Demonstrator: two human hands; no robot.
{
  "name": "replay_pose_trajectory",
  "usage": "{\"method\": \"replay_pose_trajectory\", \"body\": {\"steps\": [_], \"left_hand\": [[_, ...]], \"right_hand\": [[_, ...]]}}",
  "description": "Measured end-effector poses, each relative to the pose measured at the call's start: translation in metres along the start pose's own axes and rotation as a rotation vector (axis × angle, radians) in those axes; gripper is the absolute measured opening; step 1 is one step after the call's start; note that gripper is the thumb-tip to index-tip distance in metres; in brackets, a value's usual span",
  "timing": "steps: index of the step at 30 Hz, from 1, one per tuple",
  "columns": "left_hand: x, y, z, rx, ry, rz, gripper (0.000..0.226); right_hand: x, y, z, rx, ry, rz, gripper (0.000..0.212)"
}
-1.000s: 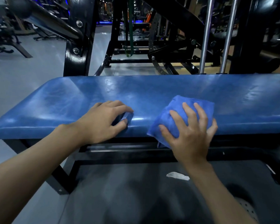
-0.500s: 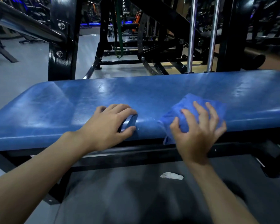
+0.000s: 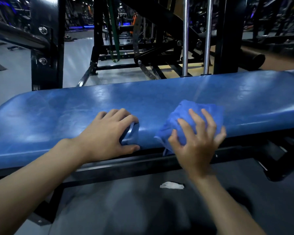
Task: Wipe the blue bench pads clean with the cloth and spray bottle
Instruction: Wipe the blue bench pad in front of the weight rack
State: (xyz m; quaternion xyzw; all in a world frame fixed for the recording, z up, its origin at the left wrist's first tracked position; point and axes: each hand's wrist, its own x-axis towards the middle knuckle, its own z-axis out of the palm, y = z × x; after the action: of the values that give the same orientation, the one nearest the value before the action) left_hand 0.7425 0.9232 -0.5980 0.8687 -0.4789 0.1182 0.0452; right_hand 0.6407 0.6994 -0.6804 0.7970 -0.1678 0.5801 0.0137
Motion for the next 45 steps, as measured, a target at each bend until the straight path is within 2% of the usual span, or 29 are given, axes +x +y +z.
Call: {"method": "replay_pose_trajectory", "body": {"steps": [3, 6, 9, 12, 14, 20, 24, 27, 30, 32, 37, 41, 43, 45], "left_hand": [[0.013, 0.013, 0.001, -0.025, 0.011, 0.056, 0.076], [0.034, 0.038, 0.01, -0.089, 0.006, 0.07, 0.082], [0.042, 0.049, 0.019, -0.083, 0.047, 0.027, 0.08], [0.035, 0.055, 0.021, -0.1, 0.078, -0.047, 0.078], [0.033, 0.061, 0.021, -0.093, 0.076, -0.086, 0.077], [0.041, 0.081, 0.014, -0.021, 0.017, -0.215, 0.067], [0.053, 0.095, 0.013, 0.047, -0.042, -0.262, 0.076], [0.056, 0.102, 0.008, 0.081, -0.084, -0.298, 0.079], [0.06, 0.106, 0.007, 0.146, -0.104, -0.288, 0.079], [0.062, 0.107, 0.007, 0.196, -0.117, -0.278, 0.079], [0.079, 0.119, 0.011, 0.09, -0.053, -0.114, 0.087], [0.108, 0.146, 0.025, 0.061, -0.062, -0.066, 0.086], [0.112, 0.151, 0.032, 0.085, 0.026, -0.072, 0.082], [0.115, 0.15, 0.035, 0.089, 0.117, -0.063, 0.077]], "right_hand": [[0.008, 0.034, 0.0, -0.056, 0.034, 0.149, 0.026], [0.009, 0.015, 0.0, -0.068, 0.03, 0.295, 0.024], [0.0, 0.0, -0.002, -0.012, -0.041, 0.133, 0.024], [0.004, 0.028, -0.005, 0.063, -0.074, -0.108, 0.028], [0.01, 0.05, -0.006, 0.074, -0.083, -0.158, 0.029], [0.02, 0.119, -0.01, -0.006, -0.057, 0.004, 0.027], [0.023, 0.086, -0.011, -0.027, -0.072, 0.201, 0.025], [0.021, 0.065, -0.01, 0.003, -0.1, 0.085, 0.023], [0.02, 0.087, -0.011, 0.017, -0.095, -0.082, 0.025], [0.021, 0.11, -0.013, 0.007, -0.112, -0.124, 0.029], [0.032, 0.168, -0.015, -0.112, -0.111, -0.011, 0.032], [0.03, 0.13, -0.012, -0.083, -0.033, 0.283, 0.029], [0.025, 0.111, -0.009, -0.039, -0.028, 0.259, 0.028], [0.022, 0.118, -0.009, 0.005, -0.041, 0.129, 0.026]]}}
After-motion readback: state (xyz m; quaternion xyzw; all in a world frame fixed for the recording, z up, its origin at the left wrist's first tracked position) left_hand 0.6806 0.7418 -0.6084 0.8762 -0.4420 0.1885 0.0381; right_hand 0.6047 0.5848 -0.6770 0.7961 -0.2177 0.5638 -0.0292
